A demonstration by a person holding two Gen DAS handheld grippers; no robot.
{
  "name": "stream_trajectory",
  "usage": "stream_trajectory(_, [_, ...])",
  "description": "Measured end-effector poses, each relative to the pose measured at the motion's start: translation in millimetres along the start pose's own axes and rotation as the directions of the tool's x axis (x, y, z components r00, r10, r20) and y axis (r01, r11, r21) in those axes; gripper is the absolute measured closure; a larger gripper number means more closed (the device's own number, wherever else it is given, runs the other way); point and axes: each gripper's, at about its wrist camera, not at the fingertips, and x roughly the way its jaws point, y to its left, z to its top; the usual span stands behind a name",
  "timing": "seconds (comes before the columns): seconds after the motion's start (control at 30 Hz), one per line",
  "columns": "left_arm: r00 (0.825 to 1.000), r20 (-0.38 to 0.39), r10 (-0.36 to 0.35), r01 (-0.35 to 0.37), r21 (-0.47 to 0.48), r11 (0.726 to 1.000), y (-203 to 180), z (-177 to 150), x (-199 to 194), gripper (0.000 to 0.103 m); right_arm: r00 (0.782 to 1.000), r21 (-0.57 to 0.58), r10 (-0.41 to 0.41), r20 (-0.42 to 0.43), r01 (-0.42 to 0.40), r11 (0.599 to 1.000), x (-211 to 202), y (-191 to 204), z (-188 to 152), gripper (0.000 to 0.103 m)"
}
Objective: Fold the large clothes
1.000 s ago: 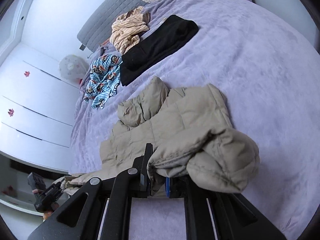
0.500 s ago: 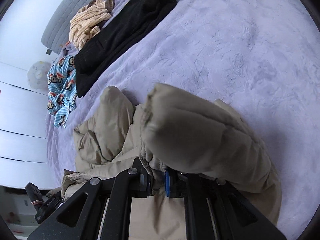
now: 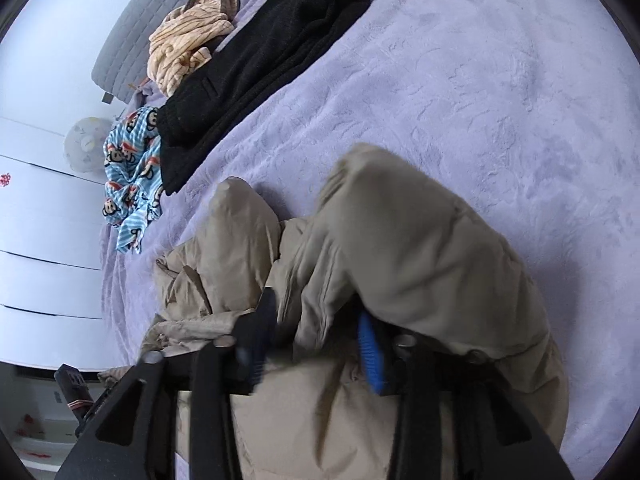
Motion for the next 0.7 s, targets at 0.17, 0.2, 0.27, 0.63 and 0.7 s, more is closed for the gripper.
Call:
stream_trajectory(0.17, [1.000, 0.018, -0.006, 0.006, 0.002, 1.000, -8, 1, -12, 0.025, 0.999, -0.010, 0.032, 0.033, -0.031, 0.999, -21, 6, -8, 0.025])
stream_trajectory(0.2, [0.999, 0.016, -0.038, 0.038, 0.017, 0.999, -12, -1, -13, 0.032, 0.999, -0.014, 0.033, 0.027, -0.033, 0.999, -23, 7, -12, 0.031])
stream_trajectory(0.27, [0.997, -0.002, -0.080, 0.080, 0.063, 0.995, -27, -6, -8, 0.049, 0.999, -0.061, 0.040, -0.004, -0.041, 0.997, -20, 14, -23, 0.060])
stream_trajectory(0.63, [1.000, -0.001, 0.016, -0.016, 0.142, 0.990, -74, -19, 95, 0.049, 0.997, -0.243, -0.053, -0.057, 0.038, 0.969, 65, 33, -45, 0.078])
stream_trajectory(0.7, [1.000, -0.009, 0.022, -0.021, 0.144, 0.989, -74, -9, 103, 0.049, 0.997, -0.236, -0.048, -0.055, 0.033, 0.971, 75, 29, -37, 0.082])
